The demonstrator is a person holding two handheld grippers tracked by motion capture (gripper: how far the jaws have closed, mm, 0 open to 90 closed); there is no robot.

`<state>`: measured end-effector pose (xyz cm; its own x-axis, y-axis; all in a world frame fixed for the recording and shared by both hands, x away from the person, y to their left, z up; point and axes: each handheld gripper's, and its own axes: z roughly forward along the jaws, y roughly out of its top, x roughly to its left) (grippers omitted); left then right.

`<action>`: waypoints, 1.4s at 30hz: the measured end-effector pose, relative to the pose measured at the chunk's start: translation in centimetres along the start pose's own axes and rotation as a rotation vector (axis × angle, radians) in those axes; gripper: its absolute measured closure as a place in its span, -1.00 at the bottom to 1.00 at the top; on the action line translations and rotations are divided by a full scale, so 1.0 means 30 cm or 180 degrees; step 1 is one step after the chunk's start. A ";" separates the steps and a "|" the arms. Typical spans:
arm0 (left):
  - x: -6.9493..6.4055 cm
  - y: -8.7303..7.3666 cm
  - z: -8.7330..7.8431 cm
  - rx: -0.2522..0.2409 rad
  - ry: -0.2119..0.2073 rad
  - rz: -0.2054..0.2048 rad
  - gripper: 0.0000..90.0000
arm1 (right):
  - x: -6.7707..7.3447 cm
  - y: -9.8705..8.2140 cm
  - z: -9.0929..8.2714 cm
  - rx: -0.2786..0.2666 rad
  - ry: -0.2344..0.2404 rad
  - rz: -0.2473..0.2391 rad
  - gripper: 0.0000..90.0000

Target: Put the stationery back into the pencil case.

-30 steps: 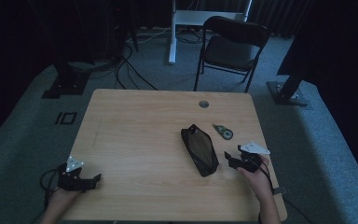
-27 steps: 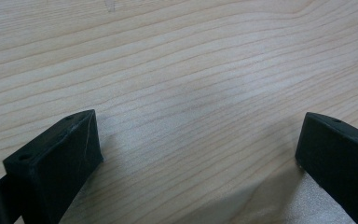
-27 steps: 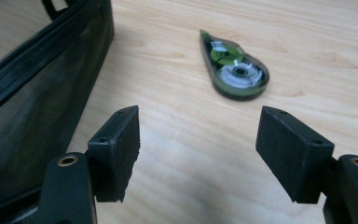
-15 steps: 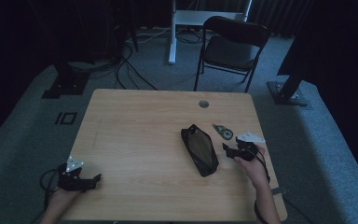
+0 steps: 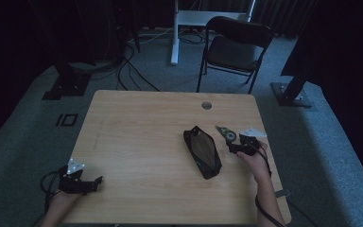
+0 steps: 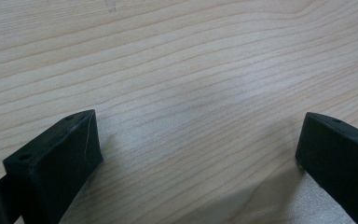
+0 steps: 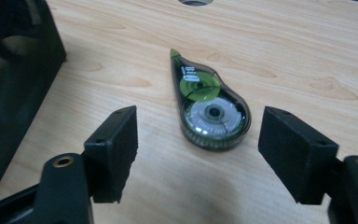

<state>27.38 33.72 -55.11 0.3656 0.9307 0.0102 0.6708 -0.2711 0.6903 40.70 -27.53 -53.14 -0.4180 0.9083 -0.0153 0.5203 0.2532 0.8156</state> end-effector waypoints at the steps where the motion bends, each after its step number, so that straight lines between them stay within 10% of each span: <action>1: 0.000 0.000 0.000 0.0000 0.0000 0.0000 -1.00 | 0.000 0.000 0.000 0.0000 0.0000 0.0000 -0.40; 42: 0.000 0.000 0.000 0.0002 -0.0002 0.0002 -1.00 | -0.031 0.107 0.218 0.0412 -0.0002 -0.0154 -0.45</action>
<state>27.38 33.73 -55.11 0.3663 0.9304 0.0103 0.6710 -0.2718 0.6899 47.61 -25.39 -54.29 -0.4445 0.8942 -0.0533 0.5912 0.3375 0.7325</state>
